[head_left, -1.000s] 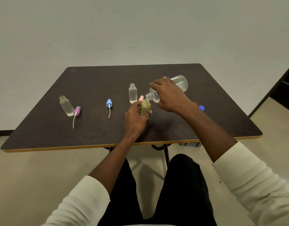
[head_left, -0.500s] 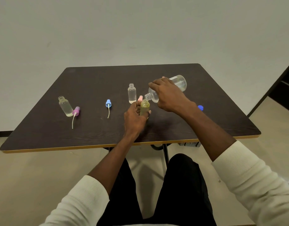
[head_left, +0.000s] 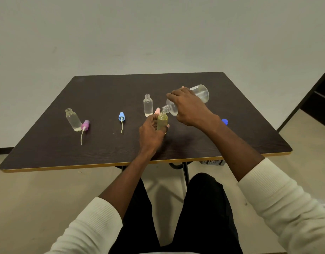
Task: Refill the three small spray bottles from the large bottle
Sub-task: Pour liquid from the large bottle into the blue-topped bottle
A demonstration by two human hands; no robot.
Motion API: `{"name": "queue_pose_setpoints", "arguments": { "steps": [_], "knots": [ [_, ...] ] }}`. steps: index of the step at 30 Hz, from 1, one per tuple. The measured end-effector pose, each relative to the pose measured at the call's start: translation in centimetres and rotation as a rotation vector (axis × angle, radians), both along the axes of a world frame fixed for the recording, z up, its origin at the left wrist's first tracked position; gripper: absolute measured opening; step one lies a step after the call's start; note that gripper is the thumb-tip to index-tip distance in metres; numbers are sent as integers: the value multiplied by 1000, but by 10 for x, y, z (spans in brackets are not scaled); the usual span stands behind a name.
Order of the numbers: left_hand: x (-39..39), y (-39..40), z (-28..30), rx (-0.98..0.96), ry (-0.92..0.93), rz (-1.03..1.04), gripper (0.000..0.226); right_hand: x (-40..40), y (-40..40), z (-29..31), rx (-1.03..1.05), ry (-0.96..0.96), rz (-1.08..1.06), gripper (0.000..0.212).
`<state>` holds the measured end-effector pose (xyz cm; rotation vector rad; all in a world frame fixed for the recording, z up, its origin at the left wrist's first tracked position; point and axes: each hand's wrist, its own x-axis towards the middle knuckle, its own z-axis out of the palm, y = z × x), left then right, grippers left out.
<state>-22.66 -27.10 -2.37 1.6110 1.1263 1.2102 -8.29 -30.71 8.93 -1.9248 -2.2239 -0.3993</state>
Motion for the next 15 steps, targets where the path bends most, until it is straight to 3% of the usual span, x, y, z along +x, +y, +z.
{"name": "queue_pose_setpoints", "arguments": {
  "steps": [15],
  "knots": [
    [1, -3, 3, -17, -18, -8, 29, 3, 2, -3, 8, 15, -2, 73]
  ]
}}
